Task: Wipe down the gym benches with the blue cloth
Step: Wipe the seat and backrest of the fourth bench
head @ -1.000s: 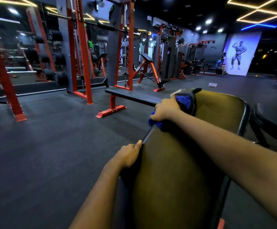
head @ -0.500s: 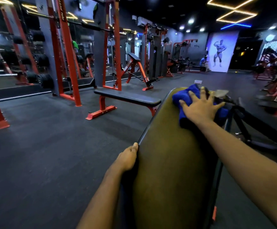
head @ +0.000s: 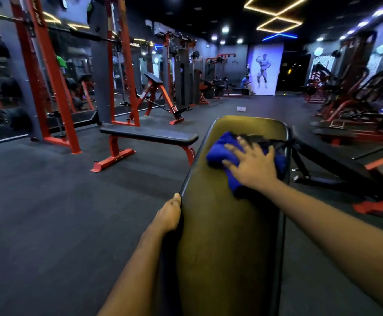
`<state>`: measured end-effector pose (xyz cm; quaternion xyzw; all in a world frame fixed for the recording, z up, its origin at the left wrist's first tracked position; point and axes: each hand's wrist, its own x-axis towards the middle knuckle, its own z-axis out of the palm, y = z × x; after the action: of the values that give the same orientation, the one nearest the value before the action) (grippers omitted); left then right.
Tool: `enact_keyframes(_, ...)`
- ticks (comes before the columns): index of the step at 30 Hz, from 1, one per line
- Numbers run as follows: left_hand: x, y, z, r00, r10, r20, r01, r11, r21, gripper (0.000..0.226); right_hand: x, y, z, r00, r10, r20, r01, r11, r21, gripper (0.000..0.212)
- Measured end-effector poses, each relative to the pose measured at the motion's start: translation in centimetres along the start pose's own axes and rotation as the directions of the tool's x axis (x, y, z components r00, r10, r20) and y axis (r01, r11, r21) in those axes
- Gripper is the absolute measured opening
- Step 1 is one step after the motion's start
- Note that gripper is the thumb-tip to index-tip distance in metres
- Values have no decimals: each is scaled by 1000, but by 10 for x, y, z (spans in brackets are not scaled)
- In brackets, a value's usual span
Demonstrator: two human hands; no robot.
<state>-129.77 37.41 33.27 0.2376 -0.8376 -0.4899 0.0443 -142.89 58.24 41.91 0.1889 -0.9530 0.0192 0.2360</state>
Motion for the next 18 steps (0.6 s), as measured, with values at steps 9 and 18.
enact_keyframes(9, 0, -4, 3, 1000, -14, -8, 14, 1000, -28, 64, 16, -32, 2, 995, -99, 15, 99, 995, -11, 61)
enact_keyframes(18, 7, -10, 8, 997, -51, -66, 51, 999, -4, 72, 146, -23, -12, 983, -116, 142, 114, 993, 23, 62)
